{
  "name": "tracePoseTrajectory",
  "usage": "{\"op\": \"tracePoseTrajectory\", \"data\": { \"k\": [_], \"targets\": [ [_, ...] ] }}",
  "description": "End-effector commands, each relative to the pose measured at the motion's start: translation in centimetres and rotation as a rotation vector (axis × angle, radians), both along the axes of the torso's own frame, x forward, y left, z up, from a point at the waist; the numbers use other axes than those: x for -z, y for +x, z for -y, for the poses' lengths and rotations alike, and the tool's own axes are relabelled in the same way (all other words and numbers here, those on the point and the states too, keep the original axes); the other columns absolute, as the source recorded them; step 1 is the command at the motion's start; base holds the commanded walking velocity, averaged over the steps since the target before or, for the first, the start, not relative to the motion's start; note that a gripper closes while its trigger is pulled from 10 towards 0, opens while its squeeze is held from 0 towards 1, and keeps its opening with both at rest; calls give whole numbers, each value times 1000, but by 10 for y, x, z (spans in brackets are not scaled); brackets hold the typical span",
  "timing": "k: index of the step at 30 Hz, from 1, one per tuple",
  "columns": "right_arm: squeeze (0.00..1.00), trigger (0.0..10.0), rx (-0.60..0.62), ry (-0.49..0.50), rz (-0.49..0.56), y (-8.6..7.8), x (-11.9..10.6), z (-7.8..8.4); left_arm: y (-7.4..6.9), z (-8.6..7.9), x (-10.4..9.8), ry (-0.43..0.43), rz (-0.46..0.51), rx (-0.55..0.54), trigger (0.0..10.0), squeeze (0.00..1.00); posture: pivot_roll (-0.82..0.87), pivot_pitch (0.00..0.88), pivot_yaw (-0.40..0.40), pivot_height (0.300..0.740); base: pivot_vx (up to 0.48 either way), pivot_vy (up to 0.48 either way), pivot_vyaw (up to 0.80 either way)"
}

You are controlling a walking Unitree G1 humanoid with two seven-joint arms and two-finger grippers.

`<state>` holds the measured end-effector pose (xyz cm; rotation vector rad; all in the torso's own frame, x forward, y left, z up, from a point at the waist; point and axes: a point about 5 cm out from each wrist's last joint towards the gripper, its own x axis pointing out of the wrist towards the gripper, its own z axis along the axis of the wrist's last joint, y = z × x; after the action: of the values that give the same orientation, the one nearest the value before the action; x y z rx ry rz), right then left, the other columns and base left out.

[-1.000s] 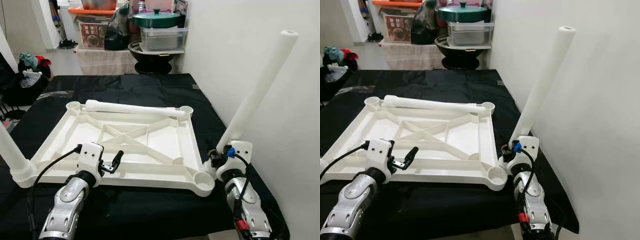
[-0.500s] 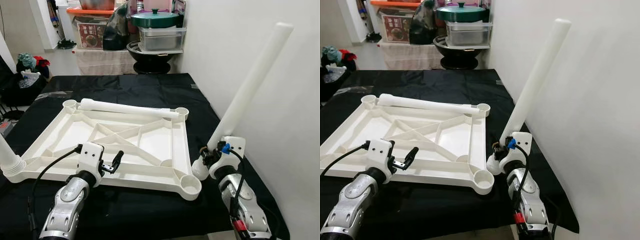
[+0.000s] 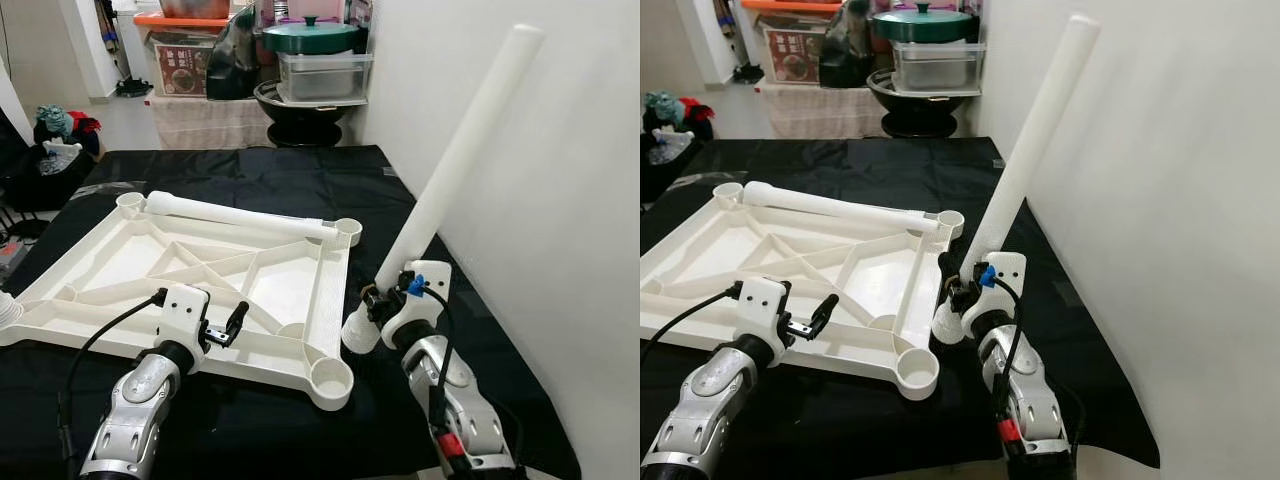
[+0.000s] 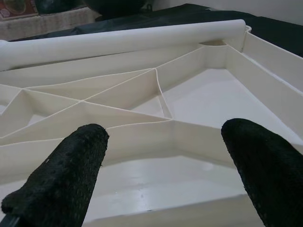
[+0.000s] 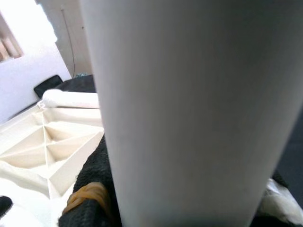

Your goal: Building children table

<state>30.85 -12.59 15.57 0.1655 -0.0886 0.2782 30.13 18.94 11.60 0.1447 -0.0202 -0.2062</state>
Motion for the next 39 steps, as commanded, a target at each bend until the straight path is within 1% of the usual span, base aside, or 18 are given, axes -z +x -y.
{"op": "tracePoseTrajectory", "data": {
  "k": [1,2,3,4,5,6,8,10,12,13,15,18,20,23,24,28,32,39],
  "targets": [
    [0,10000,40,-54,71,3,-14,14,1,0,2,16,-4,-1,10000,0,69,0,-35,740,0,0,0],
    [0,10000,62,-75,86,5,-20,27,1,1,2,15,-4,4,10000,0,61,0,-32,740,0,0,0],
    [0,10000,73,-81,92,6,-24,34,2,2,3,14,-5,8,10000,0,56,0,-30,740,0,0,0],
    [0,10000,73,-81,92,6,-24,34,2,2,3,14,-5,8,10000,0,56,0,-30,740,0,0,0],
    [0,10000,68,-104,111,5,-31,41,3,3,3,14,-5,11,10000,0,53,0,-27,740,0,0,0],
    [0,10000,30,-126,138,2,-41,47,4,3,2,14,-5,15,10000,0,49,0,-26,740,0,0,0],
    [0,10000,-19,-150,166,-1,-51,51,5,3,2,15,-5,18,10000,0,47,0,-25,740,0,0,0],
    [0,10000,-79,-179,195,-7,-59,49,5,2,2,17,-7,21,10000,0,39,0,-22,740,0,0,0],
    [0,10000,-124,-184,214,-12,-66,45,6,2,2,19,-8,24,10000,0,37,0,-21,740,0,0,0],
    [0,10000,-124,-184,214,-12,-66,45,6,2,2,19,-8,24,10000,0,37,0,-21,740,0,0,0],
    [0,10000,-200,-153,227,-20,-69,33,7,2,3,19,-8,24,10000,0,37,0,-12,740,0,0,0],
    [0,10000,-309,-102,238,-30,-67,10,7,4,2,11,-8,31,10000,0,46,0,-7,740,0,0,0],
    [0,10000,-359,-86,227,-34,-64,1,7,4,2,9,-7,37,10000,0,49,0,-7,740,0,0,0],
    [0,10000,-375,-74,210,-34,-61,-2,7,2,1,11,-7,35,10000,0,54,0,-11,740,0,0,0],
    [0,10000,-378,-61,192,-33,-59,-2,8,0,1,13,-8,31,10000,0,56,0,-13,740,0,0,0],
    [0,10000,-361,-40,176,-32,-59,0,8,-1,0,7,-7,26,10000,0,58,0,-16,740,0,0,0],
    [0,10000,-333,-16,161,-31,-59,3,6,2,2,-3,-12,32,10000,0,57,0,-18,740,0,0,0],
    [0,10000,-360,-5,149,-36,-56,-1,5,4,4,-14,-27,42,10000,0,55,0,-17,740,0,0,0]
  ]
}}
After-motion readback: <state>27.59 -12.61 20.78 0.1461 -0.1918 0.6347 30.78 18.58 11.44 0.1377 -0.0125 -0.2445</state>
